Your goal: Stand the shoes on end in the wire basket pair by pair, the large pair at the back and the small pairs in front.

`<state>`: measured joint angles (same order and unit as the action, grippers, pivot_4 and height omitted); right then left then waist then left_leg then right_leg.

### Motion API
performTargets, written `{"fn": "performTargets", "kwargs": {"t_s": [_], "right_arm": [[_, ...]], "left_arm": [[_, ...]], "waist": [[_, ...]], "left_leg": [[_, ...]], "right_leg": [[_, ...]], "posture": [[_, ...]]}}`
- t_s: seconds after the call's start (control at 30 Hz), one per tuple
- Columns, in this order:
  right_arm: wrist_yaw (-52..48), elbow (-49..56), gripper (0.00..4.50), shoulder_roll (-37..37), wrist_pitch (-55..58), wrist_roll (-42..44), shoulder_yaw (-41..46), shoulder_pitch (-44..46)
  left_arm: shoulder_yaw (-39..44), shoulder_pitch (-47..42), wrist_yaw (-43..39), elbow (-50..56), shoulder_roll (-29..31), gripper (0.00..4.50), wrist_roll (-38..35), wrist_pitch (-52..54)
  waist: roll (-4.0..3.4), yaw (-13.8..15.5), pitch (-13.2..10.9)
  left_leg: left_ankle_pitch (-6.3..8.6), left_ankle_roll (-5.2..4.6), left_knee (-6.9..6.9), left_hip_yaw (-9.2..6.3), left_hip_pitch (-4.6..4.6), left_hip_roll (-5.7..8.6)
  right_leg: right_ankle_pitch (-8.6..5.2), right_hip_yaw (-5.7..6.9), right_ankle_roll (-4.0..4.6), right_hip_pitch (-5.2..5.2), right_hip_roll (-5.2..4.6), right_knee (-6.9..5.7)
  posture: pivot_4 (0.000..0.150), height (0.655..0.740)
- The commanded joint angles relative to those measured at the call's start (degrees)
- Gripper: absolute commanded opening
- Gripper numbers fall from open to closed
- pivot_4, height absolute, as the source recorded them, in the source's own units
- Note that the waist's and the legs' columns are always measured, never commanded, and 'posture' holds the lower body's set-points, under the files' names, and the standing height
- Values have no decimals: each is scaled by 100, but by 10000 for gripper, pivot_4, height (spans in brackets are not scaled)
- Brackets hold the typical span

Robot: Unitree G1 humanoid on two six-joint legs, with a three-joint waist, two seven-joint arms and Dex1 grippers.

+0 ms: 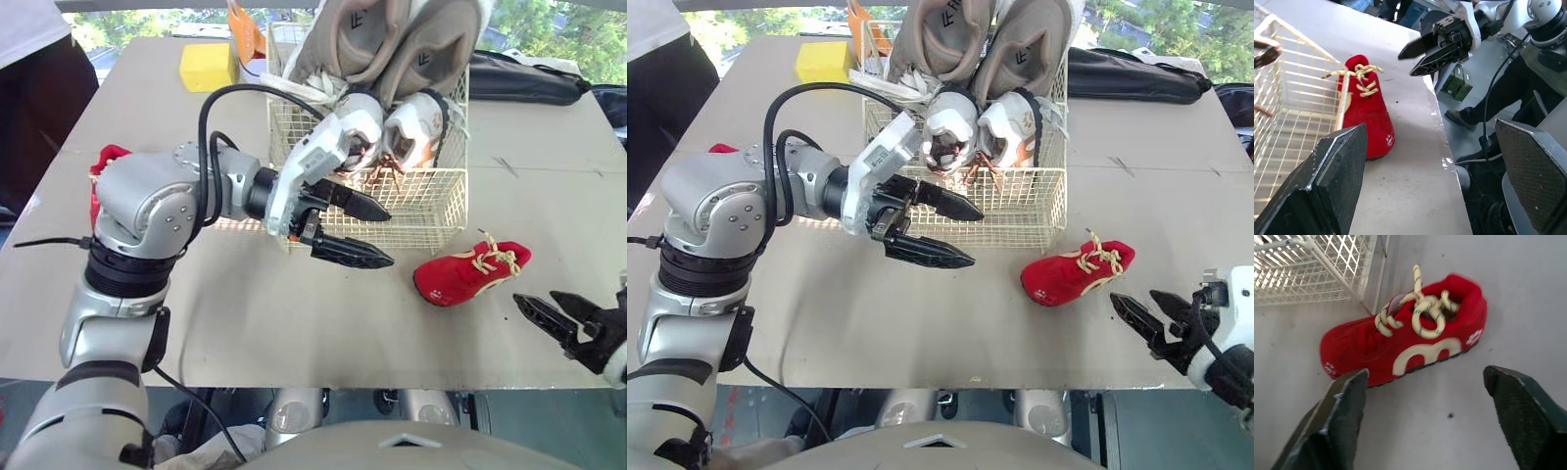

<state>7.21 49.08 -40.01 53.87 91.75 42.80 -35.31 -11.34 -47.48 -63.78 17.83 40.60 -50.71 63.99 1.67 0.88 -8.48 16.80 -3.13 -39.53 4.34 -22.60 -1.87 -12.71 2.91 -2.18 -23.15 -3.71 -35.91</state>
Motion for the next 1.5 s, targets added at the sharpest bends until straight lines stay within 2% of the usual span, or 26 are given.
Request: {"fn": "performTargets", "kwargs": {"t_s": [0.03, 0.2, 0.27, 0.5, 0.6, 0.73, 0.77, 0.8, 0.9, 0.97, 1.03, 1.13, 1.2, 1.23, 1.33, 1.4, 1.5], "right_arm": [[1280, -267, 35142, -95, -754, 852, -753, 432], [2330, -790, 35142, -400, -954, 948, -1823, 1170], [2523, -940, 35142, -525, -952, 967, -2143, 1442], [2749, -1398, 35142, -712, -828, 1027, -3131, 2265], [2702, -1526, 26153, -678, -793, 972, -3333, 2367], [2245, -1424, 7065, -842, -711, 550, -3224, 2336], [2055, -1356, 709, -955, -649, 327, -3186, 2319], [1904, -1307, 709, -1039, -600, 164, -3149, 2287], [965, -945, 709, -1188, -823, -392, -2265, 1912], [38, -670, 709, -1215, -914, -613, -1142, 1351], [-1494, -280, 709, -1125, -971, -866, 107, 675], [-3126, 68, 709, -1093, -908, -93, 1545, 90], [-3251, 123, 709, -1309, -1079, 294, 1784, 296], [-3027, 111, 709, -1524, -1297, 392, 1615, 680], [-2194, 154, 709, -1961, -1897, -121, 357, 2219], [-1654, 142, 709, -1909, -2023, -2036, -1255, 3400], [-1055, -119, 709, -1053, -2311, -3699, -2827, 4623]], "left_arm": [[175, 30, 14, 219, 29, 45000, -52, -59], [261, 211, -216, 410, 106, 45000, 38, -505], [359, 439, -449, 540, 47, 45000, 269, -1248], [307, 573, -661, 733, 515, 45000, 525, -1442], [340, 664, -541, 824, 513, 45000, 556, -1459], [413, 761, -339, 906, 492, 45000, 519, -1404], [419, 782, -309, 904, 488, 45000, 522, -1416], [419, 799, -278, 920, 485, 45000, 518, -1419], [539, 896, -110, 919, 453, 45000, 464, -1396], [684, 1013, 33, 918, 442, 45000, 432, -1402], [935, 1287, 137, 963, 291, 45000, 408, -1680], [1325, 1590, 79, 934, 211, 45000, 53, -1682], [1610, 1740, 25, 853, 218, 45000, -196, -1648], [1788, 1872, -22, 832, 289, 45000, -348, -1607], [2358, 2243, -39, 754, 445, 45000, -747, -1541], [2763, 2616, 97, 894, 604, 45000, -885, -1520], [3235, 2963, 478, 1106, 759, 45000, -1173, -1406]], "waist": [[-1, -25, 0], [-3, -5, 0], [-8, -2, 3], [5, -27, 11], [31, -46, 27], [35, -91, 30], [33, -89, 30], [31, -88, 31], [9, 11, 40], [10, 23, 39], [-35, 123, 44], [-13, 124, 52], [1, 83, 55], [2, 42, 53], [-2, -106, 40], [10, -134, 36], [13, -86, 37]], "left_leg": [[0, 0, 0, 8, 4, 0], [0, 0, 2, 15, 7, 1], [0, -1, 4, 21, 5, 1], [0, -1, 5, 46, 11, -4], [0, -1, 5, 52, 15, -16], [0, 0, 5, 58, 21, -30], [0, 0, 5, 57, 20, -32], [0, 0, 6, 57, 20, -32], [0, 0, 7, 58, 19, -30], [0, 0, 9, 55, -4, -27], [1, -2, 7, 49, -26, -21], [9, -10, 10, 51, -13, -20], [9, -10, 11, 50, -6, -27], [10, -11, 10, 49, 1, -29], [22, -33, 10, 80, 34, -33], [17, -27, 13, 76, 60, -32], [-4, 12, 26, 72, 68, -34]], "right_leg": [[0, -9, 0, 0, 1, -1], [1, -18, 3, -3, 6, -3], [1, -23, 3, -8, 5, -1], [1, -45, 2, -14, 14, 0], [2, -52, 2, -13, 23, -2], [4, -65, 7, -13, 43, -3], [5, -68, 8, -14, 47, -3], [5, -68, 8, -14, 47, -3], [5, -69, 8, -15, 46, -2], [17, -66, -16, -29, 45, 3], [18, -64, -18, -38, 43, 10], [12, -71, -29, -30, 45, 15], [12, -72, -27, -27, 50, 14], [12, -71, -27, -22, 53, 11], [2, -91, -4, -19, 55, 2], [1, -102, -3, -5, 48, -1], [1, -97, 2, -6, 28, -1]], "posture": [[1500, 7400], [1500, 7400], [1500, 7400], [1500, 7400], [1500, 7400], [1500, 7400], [1500, 7400], [1500, 7400], [1500, 7400], [1500, 7400], [1500, 7400], [1500, 7400], [1500, 7400], [1500, 7400], [1500, 7400], [1500, 7400], [1500, 7400]]}}
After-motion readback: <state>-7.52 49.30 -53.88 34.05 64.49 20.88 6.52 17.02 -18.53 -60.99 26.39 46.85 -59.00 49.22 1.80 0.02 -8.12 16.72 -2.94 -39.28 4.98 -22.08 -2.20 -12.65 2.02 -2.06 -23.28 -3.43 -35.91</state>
